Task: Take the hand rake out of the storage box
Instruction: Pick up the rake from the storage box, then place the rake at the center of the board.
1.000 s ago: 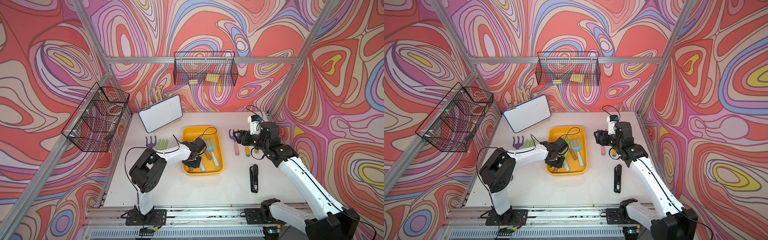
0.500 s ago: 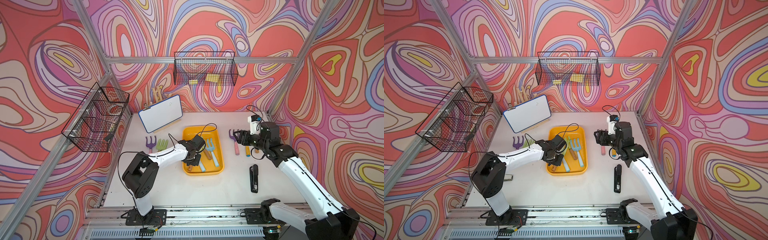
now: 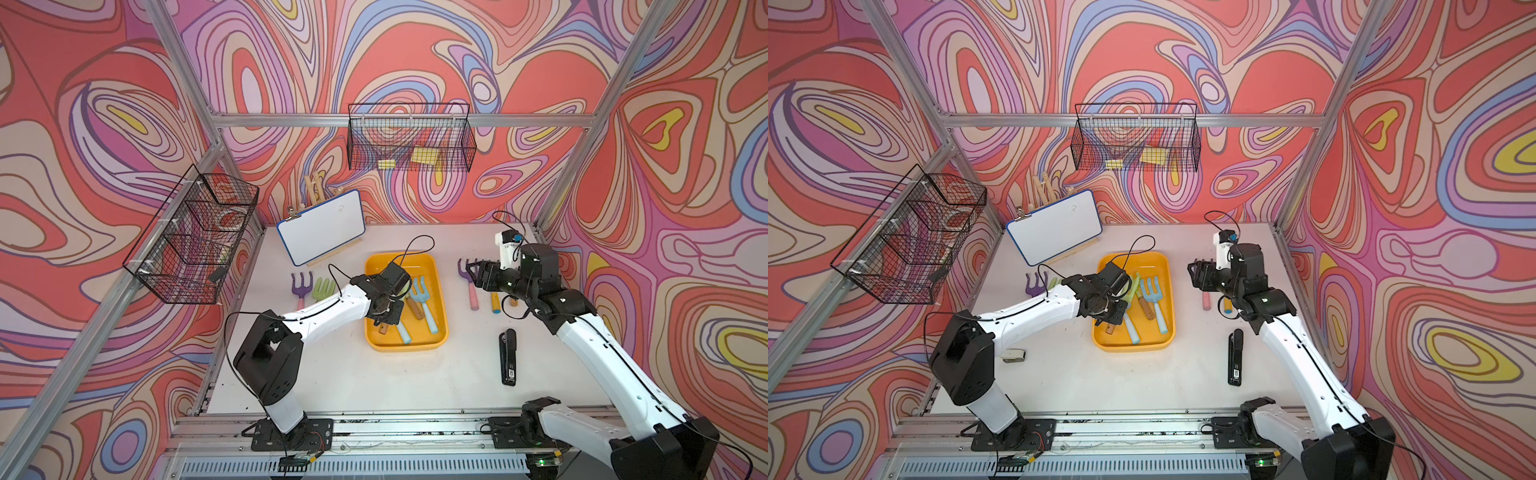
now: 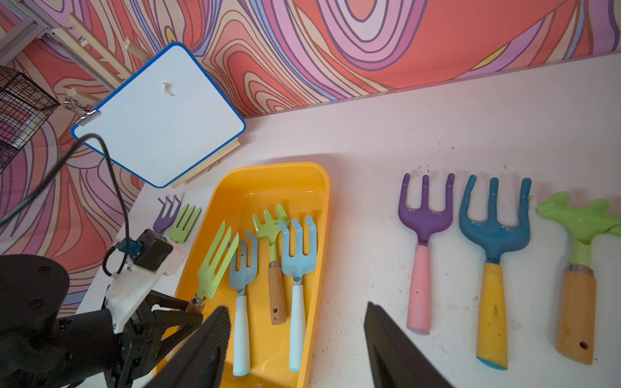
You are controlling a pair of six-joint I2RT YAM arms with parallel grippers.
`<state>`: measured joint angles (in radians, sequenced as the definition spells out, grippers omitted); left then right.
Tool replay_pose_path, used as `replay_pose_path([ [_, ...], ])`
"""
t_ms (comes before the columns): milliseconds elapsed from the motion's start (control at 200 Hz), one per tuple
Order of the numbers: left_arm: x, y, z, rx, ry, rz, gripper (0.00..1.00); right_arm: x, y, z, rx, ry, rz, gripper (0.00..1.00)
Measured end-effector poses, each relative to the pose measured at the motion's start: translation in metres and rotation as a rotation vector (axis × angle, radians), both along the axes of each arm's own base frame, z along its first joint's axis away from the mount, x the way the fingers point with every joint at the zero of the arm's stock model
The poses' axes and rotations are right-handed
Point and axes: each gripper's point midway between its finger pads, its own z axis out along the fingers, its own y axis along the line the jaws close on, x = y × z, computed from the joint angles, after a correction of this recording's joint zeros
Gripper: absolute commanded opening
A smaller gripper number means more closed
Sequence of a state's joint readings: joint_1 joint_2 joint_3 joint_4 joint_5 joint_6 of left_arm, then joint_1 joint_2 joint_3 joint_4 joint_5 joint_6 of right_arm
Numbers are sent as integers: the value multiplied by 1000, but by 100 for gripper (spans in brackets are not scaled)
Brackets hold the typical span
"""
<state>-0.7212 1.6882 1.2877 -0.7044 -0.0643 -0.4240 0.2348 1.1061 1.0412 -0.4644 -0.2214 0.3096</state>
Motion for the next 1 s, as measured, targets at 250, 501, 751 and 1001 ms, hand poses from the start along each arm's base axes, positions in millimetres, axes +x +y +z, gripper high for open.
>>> replay_pose_path([
  [250,10,7,38,7,-83,-4,12,-1,3,0,8,2,14,68],
  [501,26,58,70,1,-158,90,12,-6,10,0,32,-6,45,67],
  [751,33,110,67,55,-162,175,13,-5,20,2,50,-21,76,67],
  [1001,37,126,46,77,-141,200,13,-4,43,-3,49,-20,131,67],
])
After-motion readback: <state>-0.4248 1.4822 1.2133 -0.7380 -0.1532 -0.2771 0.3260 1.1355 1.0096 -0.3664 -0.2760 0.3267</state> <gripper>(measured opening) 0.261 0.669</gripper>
